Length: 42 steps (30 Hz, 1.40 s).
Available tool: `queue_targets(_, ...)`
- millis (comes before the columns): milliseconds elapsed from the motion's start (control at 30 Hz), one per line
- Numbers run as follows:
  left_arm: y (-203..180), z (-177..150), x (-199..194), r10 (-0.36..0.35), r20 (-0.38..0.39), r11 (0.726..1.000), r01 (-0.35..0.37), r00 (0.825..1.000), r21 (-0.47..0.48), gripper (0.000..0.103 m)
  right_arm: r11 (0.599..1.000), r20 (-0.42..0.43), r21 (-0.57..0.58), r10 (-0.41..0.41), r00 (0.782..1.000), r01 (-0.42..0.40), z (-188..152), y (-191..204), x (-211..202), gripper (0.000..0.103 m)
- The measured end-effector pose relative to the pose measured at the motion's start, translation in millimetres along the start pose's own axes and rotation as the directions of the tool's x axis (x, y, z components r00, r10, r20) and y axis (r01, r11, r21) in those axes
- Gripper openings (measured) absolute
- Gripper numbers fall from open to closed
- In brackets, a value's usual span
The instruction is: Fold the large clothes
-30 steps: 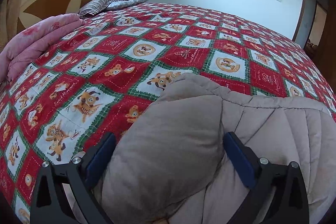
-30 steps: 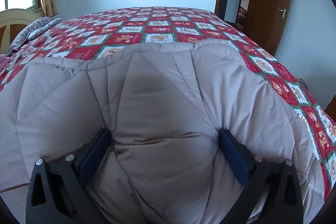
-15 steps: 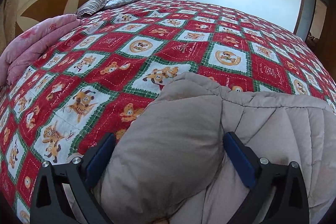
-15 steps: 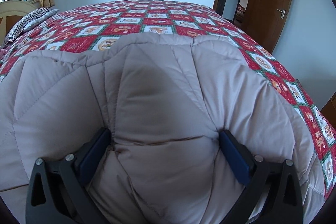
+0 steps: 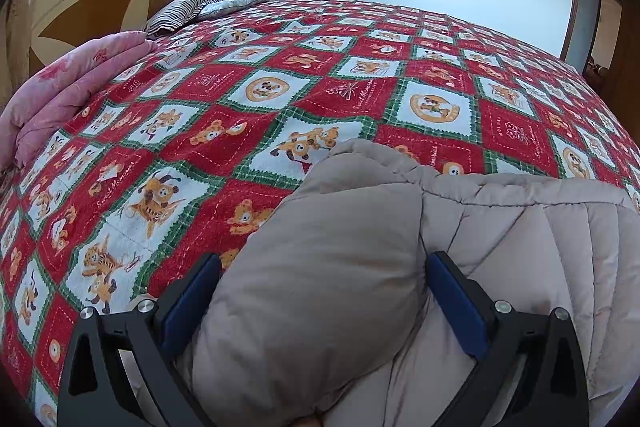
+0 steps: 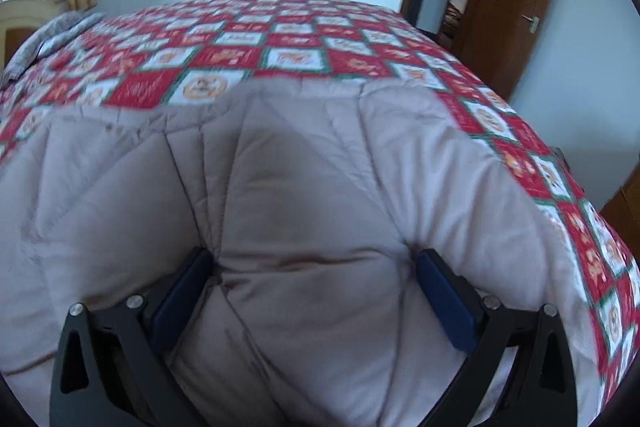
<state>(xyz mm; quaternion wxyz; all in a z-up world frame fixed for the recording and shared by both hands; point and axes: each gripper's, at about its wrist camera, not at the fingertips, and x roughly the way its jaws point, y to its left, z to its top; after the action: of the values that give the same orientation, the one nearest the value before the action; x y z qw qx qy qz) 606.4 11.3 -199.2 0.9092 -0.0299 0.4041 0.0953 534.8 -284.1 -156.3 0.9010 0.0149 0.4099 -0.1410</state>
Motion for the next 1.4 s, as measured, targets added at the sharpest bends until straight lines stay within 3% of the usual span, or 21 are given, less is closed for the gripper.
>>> queue_targets(100, 0.0, -0.1, -0.1, -0.001, 0.001, 1.0, 0.001, 1.0, -0.001, 0.102, 0.997, 0.126, 0.053, 0.05, 0.991, -0.057, 0.0, 6.5, -45.0, 0.103)
queue_targets(200, -0.7, 0.2, -0.4, 0.0, 0.003, 1.0, 0.0, 1.0, 0.0, 0.102, 0.992, 0.184, -0.033, 0.129, 0.974, -0.125, -4.3, 38.9, -65.6, 0.103)
queue_targets(333, 0.8, 0.5, -1.6, -0.009, 0.002, 1.0, 0.009, 1.0, -0.004, 0.102, 0.983, 0.123, -0.131, 0.143, 0.982, -0.127, -16.8, 71.6, -41.9, 0.103)
queue_targets(400, 3.1, 0.6, -1.8, -0.023, -0.004, 1.0, 0.023, 1.0, -0.015, 0.102, 0.982, 0.06, -0.116, 0.156, 0.986, -0.148, -23.0, 73.5, -19.5, 0.103)
queue_targets(667, 20.3, 1.8, 7.4, -0.157, -0.078, 0.982, 0.147, 0.985, -0.119, 0.102, 0.982, 0.04, -0.134, 0.14, 0.989, -0.134, -31.7, 77.2, -6.3, 0.103)
queue_targets(767, 25.1, 5.3, -4.7, -0.208, -0.161, 0.977, 0.198, 0.965, -0.076, 0.102, 0.981, 0.038, -0.127, 0.15, 0.988, -0.144, -32.2, 75.0, -6.3, 0.103)
queue_targets(833, 31.8, 2.7, -28.3, -0.163, -0.135, 0.986, 0.159, 0.977, -0.04, 0.102, 0.982, 0.036, -0.125, 0.151, 0.988, -0.145, -32.0, 74.4, -6.1, 0.103)
queue_targets(867, 43.0, -1.9, -50.5, -0.156, -0.097, 0.987, 0.152, 0.983, -0.053, 0.102, 0.982, 0.035, -0.126, 0.149, 0.988, -0.143, -31.7, 74.8, -5.9, 0.103)
queue_targets(933, 59.2, -13.7, -75.7, -0.206, -0.066, 0.976, 0.2, 0.976, -0.08, 0.102, 0.982, 0.035, -0.13, 0.143, 0.989, -0.137, -31.4, 75.7, -7.1, 0.103)
queue_targets(1067, 88.8, -58.8, -121.7, -0.123, -0.022, 0.989, 0.121, 0.992, -0.086, 0.102, 0.98, 0.038, -0.155, 0.136, 0.99, -0.129, -35.1, 69.8, -27.7, 0.103)
queue_targets(1200, 116.9, -96.4, -128.4, -0.1, -0.025, 0.985, 0.095, 0.995, -0.143, 0.102, 0.979, 0.119, -0.17, 0.13, 0.984, -0.108, -62.4, 48.8, -81.9, 0.103)
queue_targets(1300, 126.4, -116.3, -128.3, -0.202, -0.009, 0.954, 0.195, 0.979, -0.226, 0.102, 0.978, 0.143, -0.199, 0.096, 0.985, -0.066, -86.1, 41.6, -95.3, 0.103)
queue_targets(1400, 114.8, -118.1, -122.6, -0.279, -0.017, 0.93, 0.266, 0.96, -0.254, 0.102, 0.973, 0.083, -0.209, 0.12, 0.989, -0.1, -103.6, 43.7, -80.4, 0.103)
